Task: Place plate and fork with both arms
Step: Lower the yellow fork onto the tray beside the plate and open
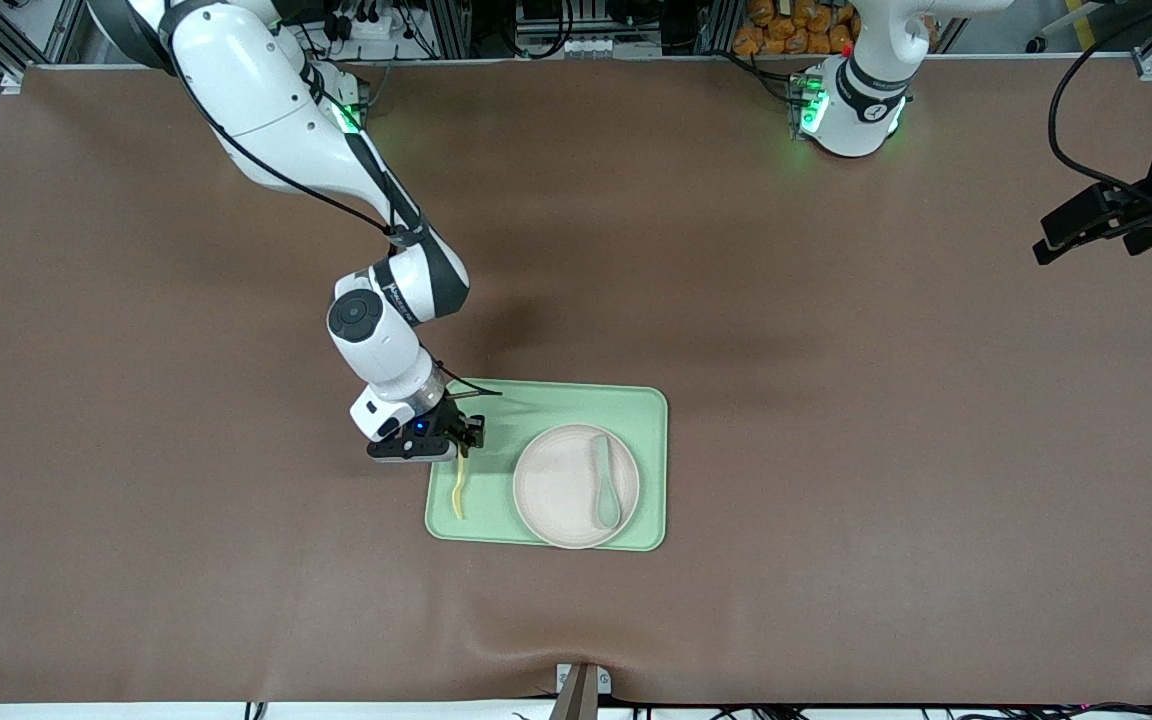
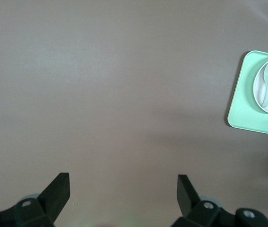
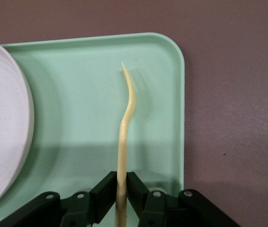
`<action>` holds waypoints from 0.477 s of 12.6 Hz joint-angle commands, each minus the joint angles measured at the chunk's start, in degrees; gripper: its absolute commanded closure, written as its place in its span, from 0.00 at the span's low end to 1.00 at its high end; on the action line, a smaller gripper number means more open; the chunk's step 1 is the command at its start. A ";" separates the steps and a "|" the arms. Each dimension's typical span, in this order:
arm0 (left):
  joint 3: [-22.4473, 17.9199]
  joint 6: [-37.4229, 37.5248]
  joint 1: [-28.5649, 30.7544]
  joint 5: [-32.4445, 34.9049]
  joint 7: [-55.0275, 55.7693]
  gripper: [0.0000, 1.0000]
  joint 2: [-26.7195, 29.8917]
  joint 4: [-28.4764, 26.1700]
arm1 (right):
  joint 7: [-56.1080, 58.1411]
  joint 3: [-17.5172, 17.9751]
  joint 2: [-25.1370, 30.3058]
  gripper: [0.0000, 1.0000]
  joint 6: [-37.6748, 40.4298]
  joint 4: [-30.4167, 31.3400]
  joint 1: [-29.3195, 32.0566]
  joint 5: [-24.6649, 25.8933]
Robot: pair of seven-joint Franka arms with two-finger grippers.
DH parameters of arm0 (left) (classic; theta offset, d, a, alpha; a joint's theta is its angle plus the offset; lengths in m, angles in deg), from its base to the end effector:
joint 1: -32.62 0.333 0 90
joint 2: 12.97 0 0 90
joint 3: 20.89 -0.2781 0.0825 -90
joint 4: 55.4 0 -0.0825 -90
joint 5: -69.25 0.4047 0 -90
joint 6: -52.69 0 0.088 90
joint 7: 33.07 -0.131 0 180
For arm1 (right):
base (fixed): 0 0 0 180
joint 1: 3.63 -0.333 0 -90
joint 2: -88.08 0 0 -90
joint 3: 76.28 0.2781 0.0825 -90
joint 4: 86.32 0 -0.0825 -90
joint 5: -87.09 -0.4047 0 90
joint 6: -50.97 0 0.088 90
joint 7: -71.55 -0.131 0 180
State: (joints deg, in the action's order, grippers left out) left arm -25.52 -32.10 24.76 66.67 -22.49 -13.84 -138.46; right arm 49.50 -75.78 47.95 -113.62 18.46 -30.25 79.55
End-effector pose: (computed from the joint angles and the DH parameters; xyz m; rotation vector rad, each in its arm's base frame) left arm 0.5691 -0.0387 0.6051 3.0905 0.1916 0.0150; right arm 0.5986 0.2990 0.1148 -2.9131 0.0515 -0.4207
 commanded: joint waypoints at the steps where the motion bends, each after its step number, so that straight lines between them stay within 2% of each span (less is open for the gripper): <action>1: -0.21 0.58 -0.23 0.56 -0.91 0.00 1.66 -0.96 | 0.16 0.56 0.23 0.03 -0.82 0.86 0.34 -0.02; 2: -0.21 0.58 -0.23 0.56 -0.91 0.00 1.66 -0.96 | -0.35 0.56 0.23 0.00 -0.82 0.77 0.00 -0.11; 4: -0.30 0.49 -0.14 0.38 -0.91 0.00 1.66 -0.87 | -0.18 0.65 1.28 0.00 0.05 0.68 -0.45 -0.11; 6: -0.39 0.49 -0.14 0.38 -0.91 0.00 1.66 -0.87 | -0.18 0.65 3.90 0.00 6.35 0.33 -0.45 -0.02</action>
State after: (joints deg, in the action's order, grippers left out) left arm -25.63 -31.89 24.78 66.67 -22.49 -13.30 -138.50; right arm 49.51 -75.34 48.41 -111.95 18.17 -30.74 79.55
